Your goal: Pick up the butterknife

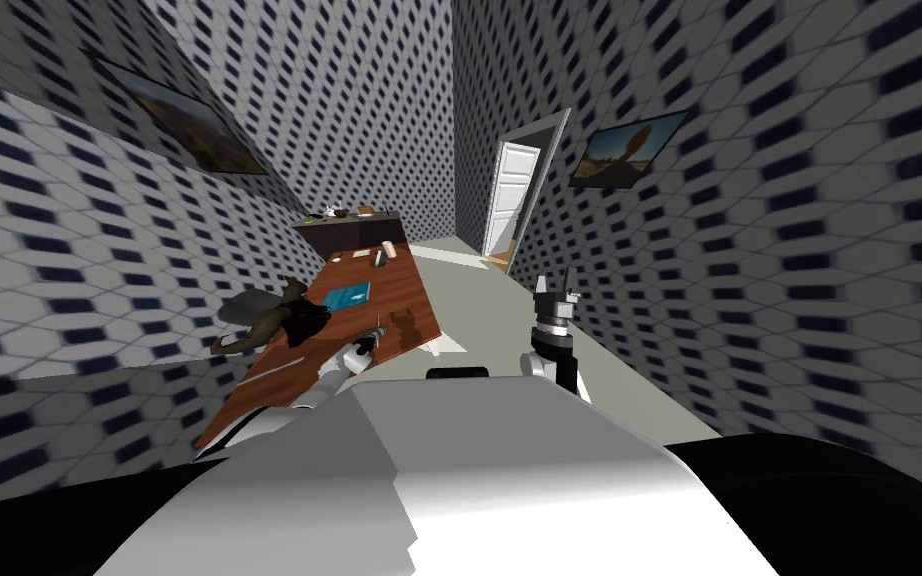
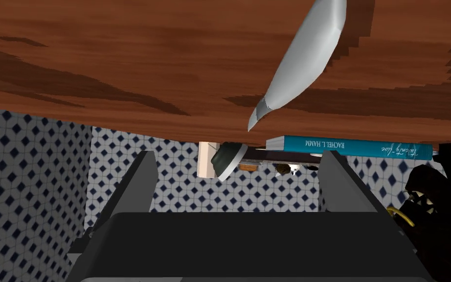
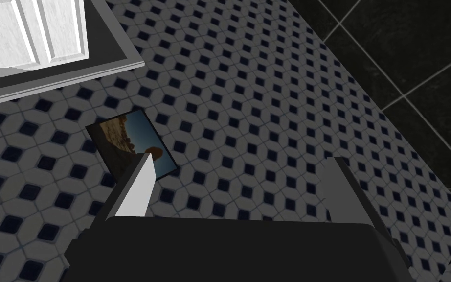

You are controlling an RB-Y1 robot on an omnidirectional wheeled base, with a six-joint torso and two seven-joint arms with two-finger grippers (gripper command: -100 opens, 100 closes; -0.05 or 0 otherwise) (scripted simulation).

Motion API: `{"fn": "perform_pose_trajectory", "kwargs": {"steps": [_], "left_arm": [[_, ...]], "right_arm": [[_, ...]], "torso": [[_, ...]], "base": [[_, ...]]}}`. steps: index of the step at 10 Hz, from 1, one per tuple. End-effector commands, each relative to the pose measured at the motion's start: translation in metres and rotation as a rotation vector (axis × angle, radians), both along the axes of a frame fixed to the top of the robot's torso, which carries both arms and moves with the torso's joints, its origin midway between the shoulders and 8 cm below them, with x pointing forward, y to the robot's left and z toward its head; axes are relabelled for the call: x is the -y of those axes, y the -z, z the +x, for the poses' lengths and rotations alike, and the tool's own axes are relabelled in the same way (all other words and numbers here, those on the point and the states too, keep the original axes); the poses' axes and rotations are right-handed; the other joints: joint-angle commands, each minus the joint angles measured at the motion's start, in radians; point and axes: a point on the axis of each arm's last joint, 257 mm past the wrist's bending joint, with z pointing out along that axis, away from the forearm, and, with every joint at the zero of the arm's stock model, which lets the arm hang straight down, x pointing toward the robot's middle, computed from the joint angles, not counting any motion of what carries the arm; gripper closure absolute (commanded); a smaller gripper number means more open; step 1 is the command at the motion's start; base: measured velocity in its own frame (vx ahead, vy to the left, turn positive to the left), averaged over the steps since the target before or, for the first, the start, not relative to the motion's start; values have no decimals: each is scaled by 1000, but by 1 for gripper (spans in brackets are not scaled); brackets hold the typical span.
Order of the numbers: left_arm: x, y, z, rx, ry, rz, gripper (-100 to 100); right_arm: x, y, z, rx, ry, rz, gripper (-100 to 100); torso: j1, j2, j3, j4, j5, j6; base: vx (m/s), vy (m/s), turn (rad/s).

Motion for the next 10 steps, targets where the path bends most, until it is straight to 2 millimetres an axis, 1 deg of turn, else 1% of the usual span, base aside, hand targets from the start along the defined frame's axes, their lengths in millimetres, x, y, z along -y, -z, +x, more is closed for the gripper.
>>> {"fn": "perform_pose_trajectory", "kwargs": {"steps": [1,4,6,7,8,9,10], "left_arm": [[-15,7,-9,-40,-23,30,-100],[-41,14,-25,-104,-60,79,-100],[-39,13,-24,-100,-58,75,-100],[-39,14,-25,-101,-59,76,0],[-43,17,-36,-103,-77,72,-100],[-48,20,-48,-106,-94,71,-100],[-48,20,-48,-105,-96,68,-100]], "right_arm": [[0,0,0,0,0,0,0],[0,0,0,0,0,0,0],[0,0,0,0,0,0,0],[0,0,0,0,0,0,0],[0,0,0,0,0,0,0],[0,0,0,0,0,0,0],[0,0,0,0,0,0,0]], "torso": [[0,0,0,0,0,0],[0,0,0,0,0,0],[0,1,0,0,0,0],[0,1,0,0,0,-1],[0,1,1,0,0,-1],[1,1,0,0,0,0],[1,0,0,0,0,0]], "base": [[12,-4,-165],[12,-2,-111],[3,0,-16],[0,0,0],[10,9,-111],[18,18,-239],[20,23,-76]]}}
